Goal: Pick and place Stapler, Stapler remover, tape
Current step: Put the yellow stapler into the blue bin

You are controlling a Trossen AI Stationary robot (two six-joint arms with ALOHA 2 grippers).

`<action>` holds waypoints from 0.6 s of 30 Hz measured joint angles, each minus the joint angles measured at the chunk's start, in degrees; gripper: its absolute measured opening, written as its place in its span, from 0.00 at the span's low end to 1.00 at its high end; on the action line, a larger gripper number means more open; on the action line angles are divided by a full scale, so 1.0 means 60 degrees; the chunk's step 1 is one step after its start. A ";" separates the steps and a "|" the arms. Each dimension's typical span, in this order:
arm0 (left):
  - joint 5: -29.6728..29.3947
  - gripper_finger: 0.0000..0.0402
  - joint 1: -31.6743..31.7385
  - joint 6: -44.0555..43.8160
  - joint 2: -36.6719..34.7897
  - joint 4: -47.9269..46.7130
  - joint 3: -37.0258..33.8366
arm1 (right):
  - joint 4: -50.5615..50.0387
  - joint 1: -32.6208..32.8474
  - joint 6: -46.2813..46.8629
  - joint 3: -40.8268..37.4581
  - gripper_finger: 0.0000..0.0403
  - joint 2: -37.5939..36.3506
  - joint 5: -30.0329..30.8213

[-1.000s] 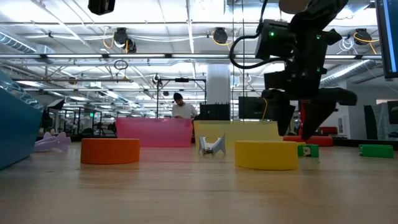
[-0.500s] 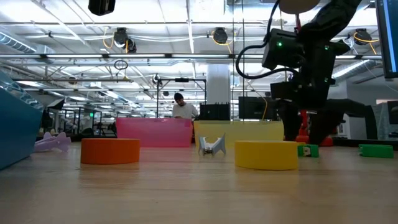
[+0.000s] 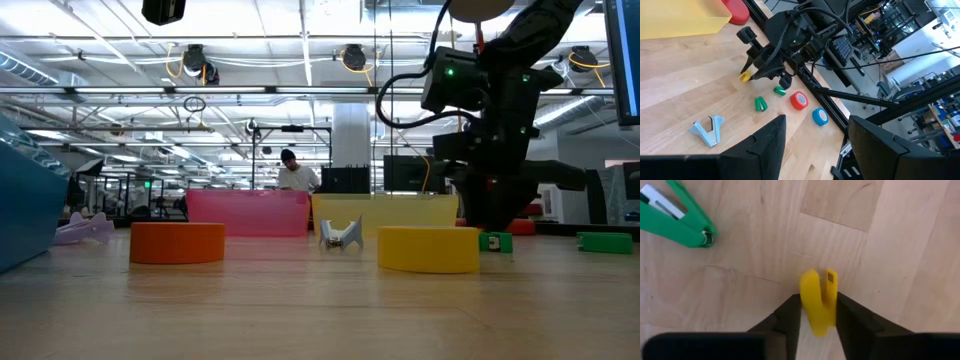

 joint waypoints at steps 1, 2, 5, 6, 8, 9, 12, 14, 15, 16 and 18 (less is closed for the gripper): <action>0.0000 0.53 0.0000 0.0000 0.0000 0.0000 0.0000 | 0.0000 0.0000 0.0091 0.0000 0.22 0.0000 0.0007; 0.0000 0.53 0.0000 0.0006 0.0000 0.0000 0.0000 | -0.0003 0.0000 0.0200 0.0000 0.19 0.0000 0.0007; 0.0000 0.53 0.0000 0.0132 0.0000 0.0001 0.0000 | -0.0070 0.0040 0.0530 0.0011 0.13 -0.0116 -0.0010; 0.0023 0.53 0.0000 0.0219 0.0000 0.0003 0.0000 | -0.0153 0.0071 0.0654 0.0077 0.12 -0.0165 -0.0024; 0.0205 0.53 0.0000 0.0510 0.0000 0.0000 0.0000 | -0.0413 0.0150 0.0928 0.0299 0.11 -0.0411 -0.0266; 0.0237 0.53 0.0000 0.0748 0.0000 -0.0007 0.0000 | -0.0466 0.0183 0.1123 0.0473 0.11 -0.0540 -0.0521; 0.0251 0.53 0.0000 0.2041 0.0076 -0.0013 0.0000 | -0.0319 0.0274 0.1799 0.1014 0.13 -0.1038 -0.1302; 0.0152 0.53 0.0041 0.2988 0.0214 -0.0014 0.0000 | 0.0080 0.0288 0.2288 0.1401 0.13 -0.1367 -0.1881; 0.0029 0.53 0.0047 0.3480 0.0282 -0.0032 -0.0007 | 0.0394 0.0291 0.2540 0.1574 0.13 -0.1524 -0.2219; -0.0024 0.53 0.0063 0.3877 0.0371 0.0043 -0.0007 | 0.0719 0.0288 0.2802 0.1711 0.13 -0.1655 -0.2604; -0.0117 0.53 0.0178 0.4494 0.0522 0.0119 0.0004 | 0.1580 0.0288 0.3416 0.1924 0.12 -0.1836 -0.3410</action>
